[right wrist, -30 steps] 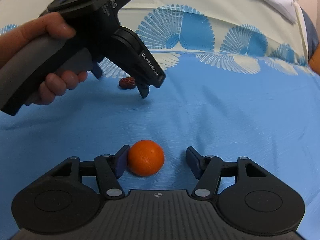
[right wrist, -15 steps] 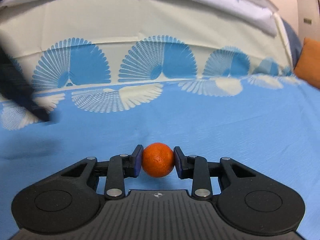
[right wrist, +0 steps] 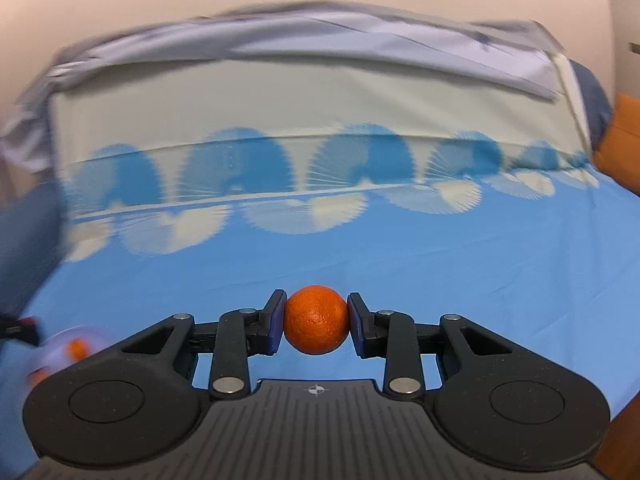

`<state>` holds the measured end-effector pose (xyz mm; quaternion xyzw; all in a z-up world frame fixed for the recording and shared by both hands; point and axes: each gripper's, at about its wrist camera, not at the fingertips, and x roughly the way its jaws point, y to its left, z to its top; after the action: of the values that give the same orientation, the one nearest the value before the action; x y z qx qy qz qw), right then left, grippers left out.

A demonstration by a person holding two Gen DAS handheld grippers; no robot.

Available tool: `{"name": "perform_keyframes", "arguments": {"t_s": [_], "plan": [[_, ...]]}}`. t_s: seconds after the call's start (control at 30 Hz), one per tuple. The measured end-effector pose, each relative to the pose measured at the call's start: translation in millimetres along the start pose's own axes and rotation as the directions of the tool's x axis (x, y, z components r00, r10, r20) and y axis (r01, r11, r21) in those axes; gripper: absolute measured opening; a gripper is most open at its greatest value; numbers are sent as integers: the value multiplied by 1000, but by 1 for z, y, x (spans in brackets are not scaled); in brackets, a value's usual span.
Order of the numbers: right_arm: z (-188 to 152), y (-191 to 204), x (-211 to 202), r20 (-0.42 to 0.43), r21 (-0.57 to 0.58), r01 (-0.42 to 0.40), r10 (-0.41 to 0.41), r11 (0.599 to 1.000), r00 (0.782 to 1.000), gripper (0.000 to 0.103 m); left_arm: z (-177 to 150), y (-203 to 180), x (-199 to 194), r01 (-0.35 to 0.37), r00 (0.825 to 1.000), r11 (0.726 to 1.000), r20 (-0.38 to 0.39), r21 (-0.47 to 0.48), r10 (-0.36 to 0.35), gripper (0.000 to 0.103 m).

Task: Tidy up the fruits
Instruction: 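Carry the date and kumquat to the plate and open both tools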

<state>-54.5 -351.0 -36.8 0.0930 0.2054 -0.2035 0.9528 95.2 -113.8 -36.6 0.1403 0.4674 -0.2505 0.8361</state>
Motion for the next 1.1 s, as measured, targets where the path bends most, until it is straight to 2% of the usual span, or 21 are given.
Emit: {"name": "perform_keyframes", "arguments": {"t_s": [0.17,0.27,0.43,0.7,0.87,1.1], "plan": [[7,43,-63,15,-70,-123,125,990,992,34,-40,7,-48,10,998,999,67,-33,-7,32],[5,67,-83,-2,-66,-196,197,978,980,34,-61,11,-74,18,995,999,99,-43,-14,32],[-8,103,-105,-31,-118,-264,262,957,964,34,-92,24,-107,13,991,997,135,-79,-3,32],[-18,127,-128,-32,-198,-284,284,938,958,35,-116,40,-128,22,988,990,156,-137,0,32],[-19,129,-130,-33,-205,-284,283,937,959,35,-119,39,-137,-9,980,992,195,-127,34,32],[-20,126,-126,-42,-202,-284,281,937,959,35,-116,41,-136,7,981,991,192,-136,20,32]]}}
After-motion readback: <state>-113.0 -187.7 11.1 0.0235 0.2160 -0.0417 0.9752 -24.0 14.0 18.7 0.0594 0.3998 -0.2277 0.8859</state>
